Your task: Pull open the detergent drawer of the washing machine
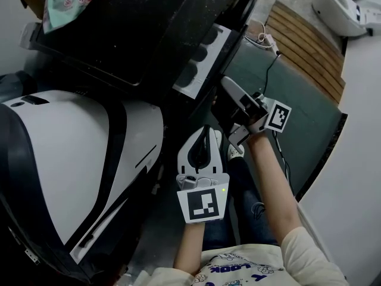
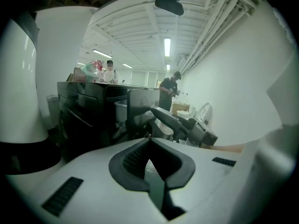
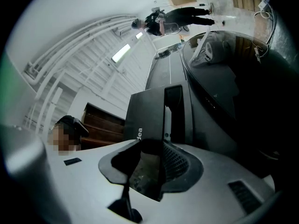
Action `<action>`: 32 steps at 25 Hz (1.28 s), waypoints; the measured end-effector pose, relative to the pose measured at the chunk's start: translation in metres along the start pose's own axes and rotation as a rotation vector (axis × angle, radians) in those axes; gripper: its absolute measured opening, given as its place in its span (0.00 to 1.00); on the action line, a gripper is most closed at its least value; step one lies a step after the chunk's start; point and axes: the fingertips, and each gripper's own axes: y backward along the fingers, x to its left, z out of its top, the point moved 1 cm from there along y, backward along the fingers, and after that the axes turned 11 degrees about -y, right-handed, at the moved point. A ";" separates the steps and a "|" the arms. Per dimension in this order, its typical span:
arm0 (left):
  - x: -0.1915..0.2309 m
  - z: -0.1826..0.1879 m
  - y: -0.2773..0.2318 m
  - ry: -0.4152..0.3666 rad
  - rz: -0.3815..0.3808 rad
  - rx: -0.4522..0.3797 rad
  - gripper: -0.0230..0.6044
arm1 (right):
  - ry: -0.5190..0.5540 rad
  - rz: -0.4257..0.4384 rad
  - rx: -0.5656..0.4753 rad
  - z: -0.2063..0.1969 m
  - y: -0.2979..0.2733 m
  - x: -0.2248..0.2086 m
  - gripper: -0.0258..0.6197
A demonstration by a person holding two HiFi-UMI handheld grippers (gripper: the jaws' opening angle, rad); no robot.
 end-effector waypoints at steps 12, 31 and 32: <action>-0.035 0.001 0.005 -0.023 -0.043 -0.012 0.06 | 0.004 0.001 -0.007 0.003 0.033 0.018 0.28; -0.075 0.000 0.016 -0.040 -0.079 -0.020 0.06 | 0.014 0.007 -0.022 0.006 0.074 0.041 0.28; -0.076 0.000 0.016 -0.042 -0.080 -0.021 0.06 | 0.013 0.006 -0.022 0.006 0.074 0.042 0.28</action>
